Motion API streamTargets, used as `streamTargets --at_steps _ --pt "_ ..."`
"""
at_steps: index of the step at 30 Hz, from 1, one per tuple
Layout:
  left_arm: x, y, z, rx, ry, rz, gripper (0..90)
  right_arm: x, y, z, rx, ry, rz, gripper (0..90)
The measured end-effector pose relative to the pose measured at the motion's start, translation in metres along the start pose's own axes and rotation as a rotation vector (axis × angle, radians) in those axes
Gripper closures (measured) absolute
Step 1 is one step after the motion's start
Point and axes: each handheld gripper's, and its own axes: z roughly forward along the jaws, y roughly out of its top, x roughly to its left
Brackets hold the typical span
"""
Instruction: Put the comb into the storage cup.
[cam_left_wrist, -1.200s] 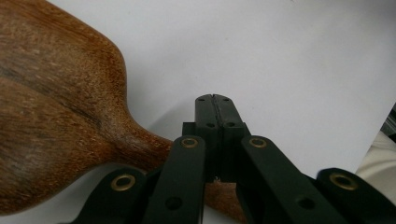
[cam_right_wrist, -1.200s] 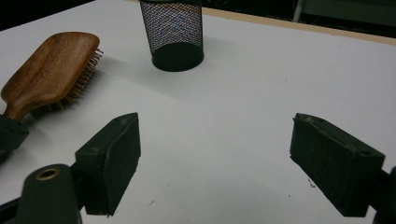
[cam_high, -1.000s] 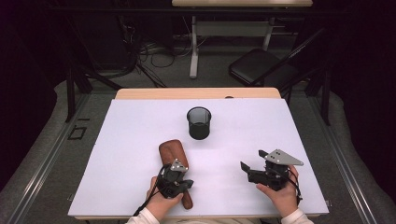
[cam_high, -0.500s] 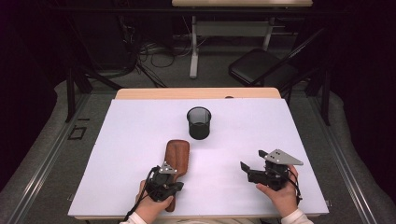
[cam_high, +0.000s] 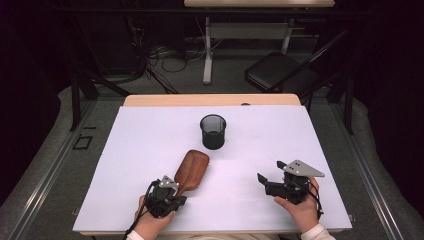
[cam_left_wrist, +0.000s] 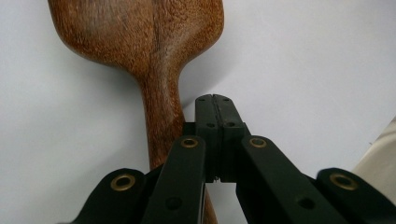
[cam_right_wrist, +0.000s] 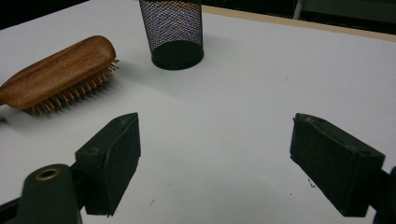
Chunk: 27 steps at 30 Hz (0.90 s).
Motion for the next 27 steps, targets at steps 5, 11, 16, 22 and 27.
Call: streamTargets --at_steps 5,11,16,22,27 --pt "0.001 -0.003 -0.002 0.001 0.033 0.014 90.0 0.000 0.000 0.000 0.001 0.001 -0.003 16.2" --pt "0.006 -0.006 -0.005 -0.003 0.045 0.002 90.0 0.000 0.000 0.000 -0.002 -0.001 -0.005 16.3" --pt "0.011 -0.009 -0.009 -0.002 0.058 -0.008 90.0 0.000 0.000 0.000 0.000 -0.001 -0.005 16.3" --pt "0.017 -0.011 -0.011 -0.002 0.073 -0.015 90.0 0.000 0.000 0.000 0.000 -0.002 -0.006 16.4" --pt "0.021 -0.012 -0.011 -0.012 0.080 -0.025 90.0 0.000 0.000 0.000 -0.001 -0.003 -0.007 16.4"
